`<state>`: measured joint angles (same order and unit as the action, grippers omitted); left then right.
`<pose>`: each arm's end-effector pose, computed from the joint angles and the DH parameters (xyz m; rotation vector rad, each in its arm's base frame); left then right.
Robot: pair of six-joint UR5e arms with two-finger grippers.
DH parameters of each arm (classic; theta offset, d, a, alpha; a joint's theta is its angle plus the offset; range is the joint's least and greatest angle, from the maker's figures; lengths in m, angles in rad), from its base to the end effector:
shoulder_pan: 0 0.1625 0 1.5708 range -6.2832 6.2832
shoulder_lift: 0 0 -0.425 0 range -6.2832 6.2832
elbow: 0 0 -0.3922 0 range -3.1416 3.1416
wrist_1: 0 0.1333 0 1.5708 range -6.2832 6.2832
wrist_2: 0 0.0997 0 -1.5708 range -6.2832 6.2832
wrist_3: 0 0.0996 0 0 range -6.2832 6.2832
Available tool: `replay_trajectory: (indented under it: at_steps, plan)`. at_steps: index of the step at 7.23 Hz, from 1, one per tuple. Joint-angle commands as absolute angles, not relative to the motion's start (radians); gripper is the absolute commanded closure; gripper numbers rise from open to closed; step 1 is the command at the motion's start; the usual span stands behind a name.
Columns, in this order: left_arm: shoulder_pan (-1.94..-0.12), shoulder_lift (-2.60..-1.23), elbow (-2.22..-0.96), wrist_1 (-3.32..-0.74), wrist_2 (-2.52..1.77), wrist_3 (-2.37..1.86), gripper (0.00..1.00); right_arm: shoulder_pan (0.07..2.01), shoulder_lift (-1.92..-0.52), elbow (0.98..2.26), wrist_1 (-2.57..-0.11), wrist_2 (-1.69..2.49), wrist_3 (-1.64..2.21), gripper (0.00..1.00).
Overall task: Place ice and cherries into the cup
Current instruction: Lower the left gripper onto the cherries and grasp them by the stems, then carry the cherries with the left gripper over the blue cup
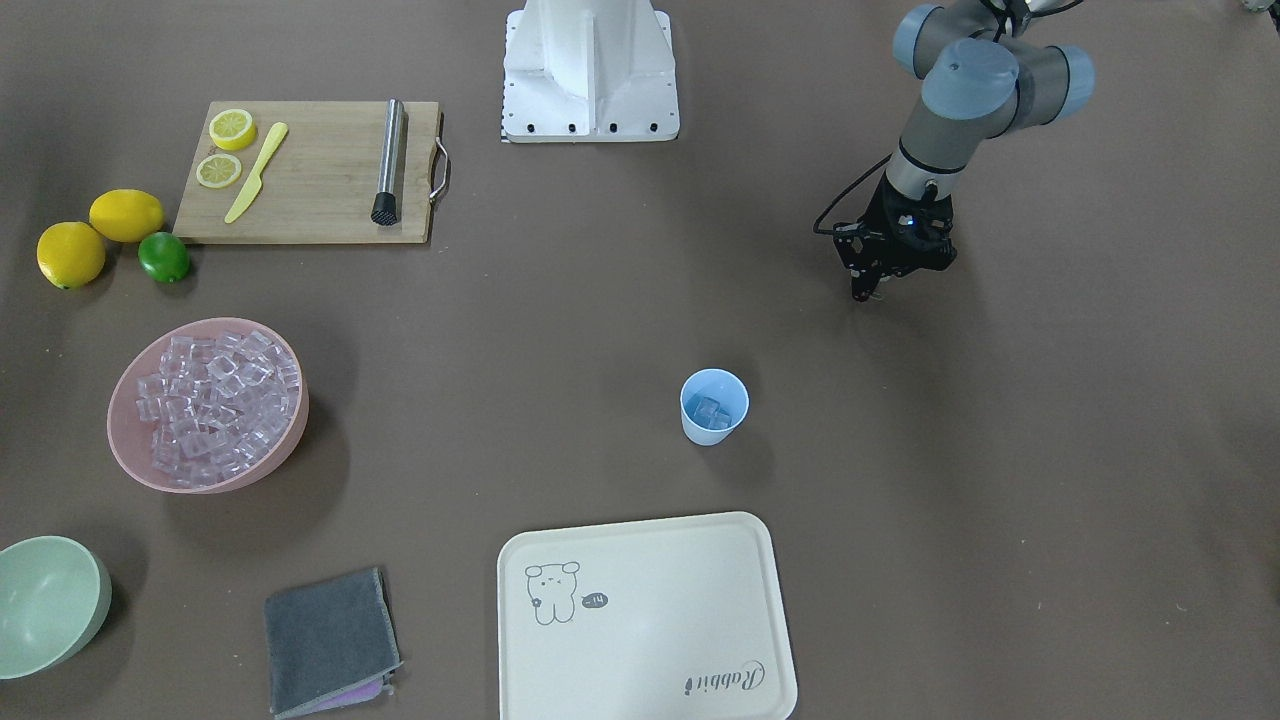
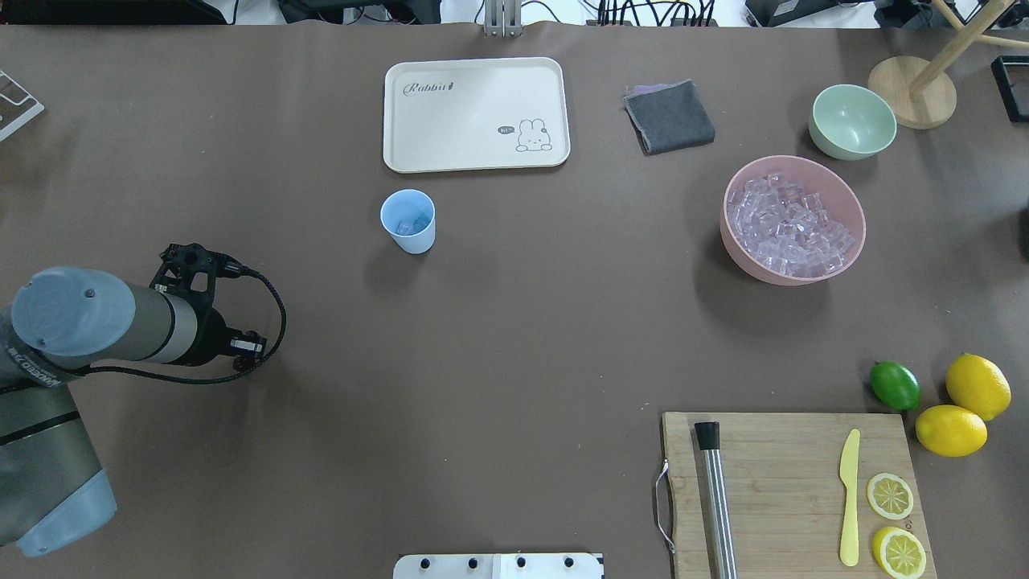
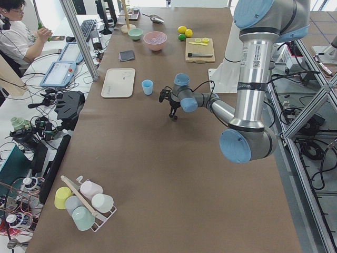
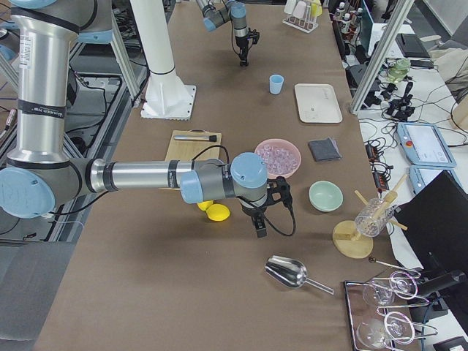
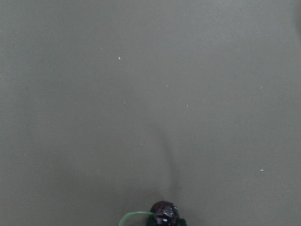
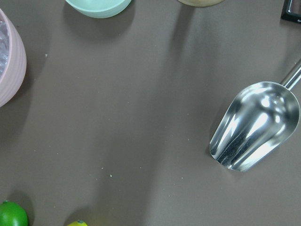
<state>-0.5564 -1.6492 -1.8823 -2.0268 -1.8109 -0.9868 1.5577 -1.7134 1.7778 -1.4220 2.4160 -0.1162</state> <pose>0.3960 -0.3754 0.4266 0.2645 0.8306 0.1274 0.0530 -0.4431 0.6014 0.2438 -0.8318 -0.2112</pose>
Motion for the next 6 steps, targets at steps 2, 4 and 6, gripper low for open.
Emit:
replay_trajectory:
  at_steps: [2, 4, 6]
  plan:
    - [-0.569, -1.751, -1.93, -2.002, -1.825, -0.976, 1.0, 1.557, -1.712, 1.778, -1.422, 2.416, -0.114, 0.02]
    - [-0.601, -2.045, -1.913, -1.701, -1.839, -0.986, 1.0, 1.557, -1.713, 1.778, -1.42, 2.419, -0.114, 0.02]
    - [-0.725, -2.17, -1.875, -1.602, -1.925, -0.979, 1.0, 1.557, -1.715, 1.778, -1.42, 2.421, -0.114, 0.02]
